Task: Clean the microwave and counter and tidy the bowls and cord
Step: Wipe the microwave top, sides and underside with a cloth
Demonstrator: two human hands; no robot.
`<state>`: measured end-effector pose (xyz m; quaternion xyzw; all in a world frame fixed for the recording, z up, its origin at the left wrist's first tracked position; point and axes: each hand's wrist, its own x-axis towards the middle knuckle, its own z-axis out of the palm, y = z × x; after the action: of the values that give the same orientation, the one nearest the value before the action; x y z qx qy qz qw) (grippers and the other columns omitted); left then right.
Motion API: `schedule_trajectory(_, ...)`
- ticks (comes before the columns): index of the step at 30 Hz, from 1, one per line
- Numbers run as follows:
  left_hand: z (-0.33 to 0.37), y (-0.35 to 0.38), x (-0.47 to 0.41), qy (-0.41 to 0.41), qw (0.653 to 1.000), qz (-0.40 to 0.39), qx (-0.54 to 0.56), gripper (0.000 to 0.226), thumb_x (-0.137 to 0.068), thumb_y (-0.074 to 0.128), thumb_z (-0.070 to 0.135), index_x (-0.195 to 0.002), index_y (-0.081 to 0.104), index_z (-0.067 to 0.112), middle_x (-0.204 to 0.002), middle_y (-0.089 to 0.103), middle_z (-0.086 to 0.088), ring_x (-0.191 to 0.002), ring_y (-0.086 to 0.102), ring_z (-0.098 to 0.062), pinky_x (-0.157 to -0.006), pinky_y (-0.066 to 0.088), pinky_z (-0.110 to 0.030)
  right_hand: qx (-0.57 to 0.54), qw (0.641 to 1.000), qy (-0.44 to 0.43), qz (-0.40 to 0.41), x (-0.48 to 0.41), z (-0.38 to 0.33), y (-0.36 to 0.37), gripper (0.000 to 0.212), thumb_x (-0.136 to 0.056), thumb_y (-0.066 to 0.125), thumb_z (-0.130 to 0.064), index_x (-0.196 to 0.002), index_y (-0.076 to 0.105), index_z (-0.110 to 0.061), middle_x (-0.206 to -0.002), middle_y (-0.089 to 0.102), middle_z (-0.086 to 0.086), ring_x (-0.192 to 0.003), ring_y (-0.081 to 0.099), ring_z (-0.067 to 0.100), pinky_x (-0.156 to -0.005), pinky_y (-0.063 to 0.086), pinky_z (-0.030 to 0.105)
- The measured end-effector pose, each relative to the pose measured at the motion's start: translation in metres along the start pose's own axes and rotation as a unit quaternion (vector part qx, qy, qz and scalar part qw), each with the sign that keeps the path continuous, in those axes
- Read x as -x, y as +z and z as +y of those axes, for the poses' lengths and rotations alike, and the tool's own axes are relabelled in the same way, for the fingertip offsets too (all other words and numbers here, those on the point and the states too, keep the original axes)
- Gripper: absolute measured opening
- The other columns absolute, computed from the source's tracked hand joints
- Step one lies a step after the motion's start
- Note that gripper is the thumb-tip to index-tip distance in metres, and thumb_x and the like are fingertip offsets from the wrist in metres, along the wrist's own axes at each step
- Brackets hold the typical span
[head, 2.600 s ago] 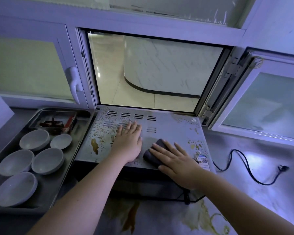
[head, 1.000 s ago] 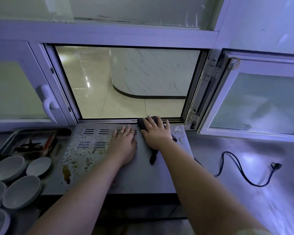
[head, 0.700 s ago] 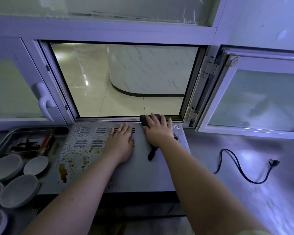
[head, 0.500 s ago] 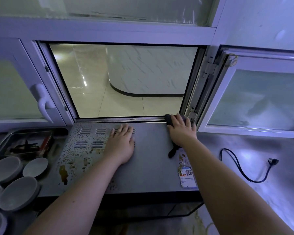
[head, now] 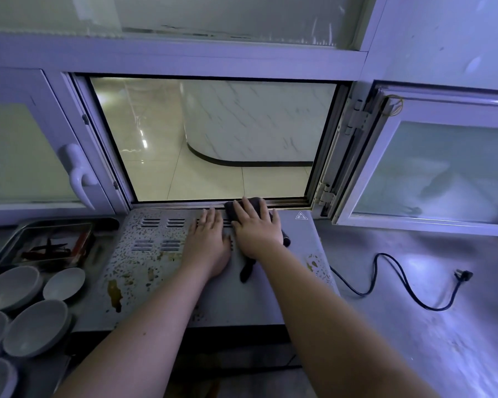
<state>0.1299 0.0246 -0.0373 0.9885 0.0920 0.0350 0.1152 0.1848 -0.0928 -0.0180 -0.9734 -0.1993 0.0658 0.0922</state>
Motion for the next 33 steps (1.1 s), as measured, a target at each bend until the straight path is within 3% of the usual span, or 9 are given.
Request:
schedule_trajectory(10, -0.001, 0.001, 0.000, 0.003, 1.000, -0.019, -0.006, 0.057, -0.103, 0.020, 0.032, -0.154, 0.006, 0.012, -0.162, 0.000, -0.005, -0.149, -0.002, -0.018, -0.121, -0.002, -0.038, 0.012, 0.998, 0.065, 0.009, 0.052, 0.088, -0.018, 0.054, -0.101, 0.018, -0.048, -0.152, 0.001, -0.041, -0.161, -0.006, -0.014, -0.148, -0.012, 0.020, -0.119, -0.004, 0.048)
schedule_trajectory(18, -0.004, -0.008, -0.002, 0.024, 0.996, -0.077, -0.027, 0.058, -0.104, 0.017, 0.035, -0.154, -0.002, 0.011, -0.162, -0.008, -0.007, -0.149, -0.008, -0.022, -0.121, -0.003, -0.041, 0.049, 0.991, -0.116, -0.039, 0.121, 0.058, -0.009, 0.054, -0.102, 0.021, -0.050, -0.150, -0.004, -0.046, -0.159, -0.010, -0.021, -0.147, -0.017, 0.015, -0.119, -0.010, 0.044)
schedule_trajectory(22, -0.015, -0.022, 0.011, 0.039, 0.993, -0.104, -0.048, 0.064, -0.102, 0.021, 0.048, -0.155, -0.003, 0.020, -0.162, -0.009, -0.003, -0.148, -0.010, -0.024, -0.120, -0.003, -0.047, 0.039, 0.993, -0.107, -0.024, 0.096, 0.050, -0.008, 0.053, -0.102, 0.021, -0.050, -0.150, -0.001, -0.046, -0.160, -0.007, -0.020, -0.148, -0.014, 0.016, -0.119, -0.007, 0.045)
schedule_trajectory(27, -0.031, -0.024, 0.043, 0.037, 0.996, -0.044, -0.061, 0.067, -0.093, 0.028, 0.065, -0.151, 0.020, 0.034, -0.162, 0.008, -0.003, -0.149, 0.005, -0.027, -0.117, 0.011, -0.053, 0.041, 0.997, -0.064, -0.011, 0.025, 0.034, -0.009, 0.053, -0.101, 0.020, -0.050, -0.151, 0.004, -0.044, -0.161, -0.003, -0.016, -0.148, -0.011, 0.020, -0.119, -0.003, 0.047)
schedule_trajectory(33, -0.041, -0.017, 0.052, 0.023, 0.996, -0.059, -0.060, 0.069, -0.092, 0.018, 0.070, -0.152, 0.001, 0.041, -0.162, -0.008, 0.005, -0.149, -0.008, -0.019, -0.118, -0.007, -0.050, 0.040, 0.999, -0.022, -0.019, -0.019, 0.013, -0.008, 0.054, -0.101, 0.019, -0.049, -0.152, 0.003, -0.041, -0.161, -0.004, -0.015, -0.148, -0.011, 0.024, -0.118, -0.004, 0.050)
